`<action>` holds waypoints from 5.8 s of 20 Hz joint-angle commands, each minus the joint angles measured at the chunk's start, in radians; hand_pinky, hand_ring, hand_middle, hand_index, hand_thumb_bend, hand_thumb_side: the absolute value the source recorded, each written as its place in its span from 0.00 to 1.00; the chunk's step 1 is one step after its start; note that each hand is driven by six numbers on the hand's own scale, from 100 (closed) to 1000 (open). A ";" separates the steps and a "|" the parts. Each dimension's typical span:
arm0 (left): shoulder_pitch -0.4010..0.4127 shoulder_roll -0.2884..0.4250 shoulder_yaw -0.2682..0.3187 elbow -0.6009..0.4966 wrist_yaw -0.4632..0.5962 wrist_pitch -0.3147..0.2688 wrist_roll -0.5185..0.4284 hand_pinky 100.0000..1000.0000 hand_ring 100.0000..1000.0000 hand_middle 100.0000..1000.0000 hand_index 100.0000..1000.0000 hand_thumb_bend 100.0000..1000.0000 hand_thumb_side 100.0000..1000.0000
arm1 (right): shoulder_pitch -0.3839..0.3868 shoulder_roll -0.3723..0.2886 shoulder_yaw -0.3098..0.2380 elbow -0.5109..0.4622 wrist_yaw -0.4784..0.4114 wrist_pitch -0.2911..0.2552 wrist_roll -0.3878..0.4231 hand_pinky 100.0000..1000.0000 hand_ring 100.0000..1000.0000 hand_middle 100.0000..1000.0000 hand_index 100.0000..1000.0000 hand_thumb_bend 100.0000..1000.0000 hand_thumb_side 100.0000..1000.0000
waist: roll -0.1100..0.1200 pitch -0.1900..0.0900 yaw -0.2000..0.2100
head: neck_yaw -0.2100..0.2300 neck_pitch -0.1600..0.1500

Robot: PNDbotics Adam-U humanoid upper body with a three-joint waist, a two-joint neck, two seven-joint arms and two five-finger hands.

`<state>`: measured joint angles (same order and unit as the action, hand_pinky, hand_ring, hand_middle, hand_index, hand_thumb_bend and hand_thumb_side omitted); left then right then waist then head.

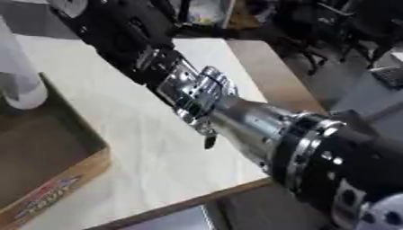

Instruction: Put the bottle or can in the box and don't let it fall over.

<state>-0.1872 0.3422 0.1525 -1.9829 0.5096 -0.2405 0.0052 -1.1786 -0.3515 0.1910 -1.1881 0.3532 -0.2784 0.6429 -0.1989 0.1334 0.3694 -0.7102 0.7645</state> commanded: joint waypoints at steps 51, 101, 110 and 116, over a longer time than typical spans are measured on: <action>-0.008 0.002 0.018 -0.017 -0.042 -0.002 -0.004 0.67 0.41 0.87 0.87 0.19 0.75 | 0.061 -0.018 0.007 -0.032 -0.001 -0.141 0.206 1.00 1.00 1.00 1.00 0.39 0.07 | 0.012 0.021 -0.052 | -0.003 0.006; 0.041 -0.004 0.019 -0.017 -0.104 -0.014 -0.012 0.66 0.37 0.87 0.87 0.17 0.77 | 0.064 -0.201 -0.118 -0.025 -0.268 -0.047 0.197 1.00 1.00 1.00 1.00 0.23 0.02 | 0.042 0.033 -0.165 | 0.055 0.006; 0.068 0.001 0.026 -0.017 -0.115 -0.028 -0.002 0.66 0.37 0.87 0.87 0.16 0.77 | 0.204 -0.418 -0.175 -0.251 -0.446 0.050 -0.057 0.96 1.00 1.00 0.97 0.00 0.08 | 0.066 0.025 -0.233 | 0.194 0.006; 0.082 0.004 0.027 -0.017 -0.122 -0.042 0.000 0.65 0.36 0.87 0.87 0.15 0.77 | 0.374 -0.550 -0.247 -0.358 -0.652 0.083 -0.181 0.98 1.00 1.00 0.96 0.00 0.13 | 0.090 0.026 -0.276 | 0.286 0.006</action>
<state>-0.1039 0.3248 0.1707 -1.9829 0.3905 -0.2762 0.0046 -0.7941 -0.8388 -0.0287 -1.5122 -0.2559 -0.1994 0.4862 -0.1129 0.1784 0.0915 -0.4399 0.7649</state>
